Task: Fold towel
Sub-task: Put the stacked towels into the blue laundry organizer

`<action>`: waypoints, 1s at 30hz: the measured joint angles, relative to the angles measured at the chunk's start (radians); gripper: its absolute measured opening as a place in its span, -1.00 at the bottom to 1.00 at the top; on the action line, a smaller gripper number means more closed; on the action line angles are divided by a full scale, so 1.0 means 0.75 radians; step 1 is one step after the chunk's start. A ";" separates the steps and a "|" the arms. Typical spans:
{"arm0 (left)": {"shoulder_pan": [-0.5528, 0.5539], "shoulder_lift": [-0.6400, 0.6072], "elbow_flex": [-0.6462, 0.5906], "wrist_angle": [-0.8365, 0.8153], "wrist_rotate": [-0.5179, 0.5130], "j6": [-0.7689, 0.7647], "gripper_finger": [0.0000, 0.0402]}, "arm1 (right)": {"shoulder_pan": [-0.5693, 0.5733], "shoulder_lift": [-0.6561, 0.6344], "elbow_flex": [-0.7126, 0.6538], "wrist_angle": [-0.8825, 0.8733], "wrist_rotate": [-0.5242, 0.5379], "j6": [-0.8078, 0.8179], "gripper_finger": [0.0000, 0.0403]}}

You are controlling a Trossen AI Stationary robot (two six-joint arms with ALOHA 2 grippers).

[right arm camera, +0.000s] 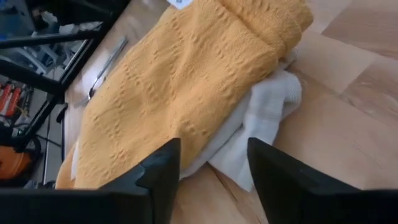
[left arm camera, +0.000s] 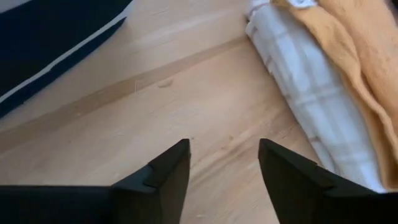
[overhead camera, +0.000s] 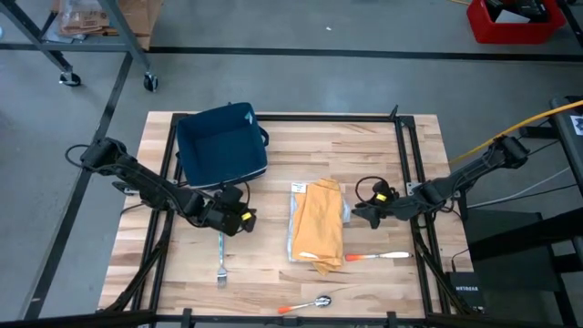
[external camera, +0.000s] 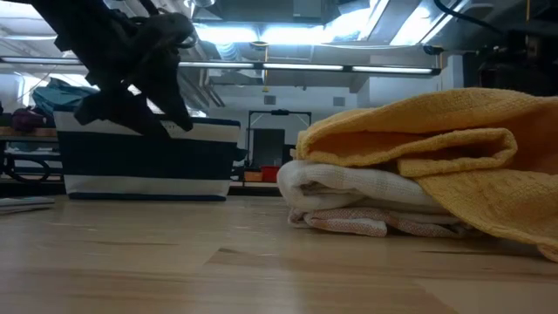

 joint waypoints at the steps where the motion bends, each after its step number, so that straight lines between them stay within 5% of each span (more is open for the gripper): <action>1: 0.004 0.000 0.000 0.010 0.000 -0.004 -0.07 | 0.000 0.015 0.000 0.015 0.011 0.006 -0.04; 14: 0.054 0.259 0.000 0.542 0.060 -0.042 -0.01 | 0.000 0.364 0.006 0.383 -0.004 0.397 0.15; 20: 0.059 0.436 0.000 0.826 0.072 -0.107 -0.01 | 0.000 0.533 0.044 0.416 -0.125 0.530 0.15; 30: 0.149 0.572 0.016 0.993 0.256 -0.137 -0.01 | 0.000 0.754 0.141 0.416 -0.166 0.650 0.15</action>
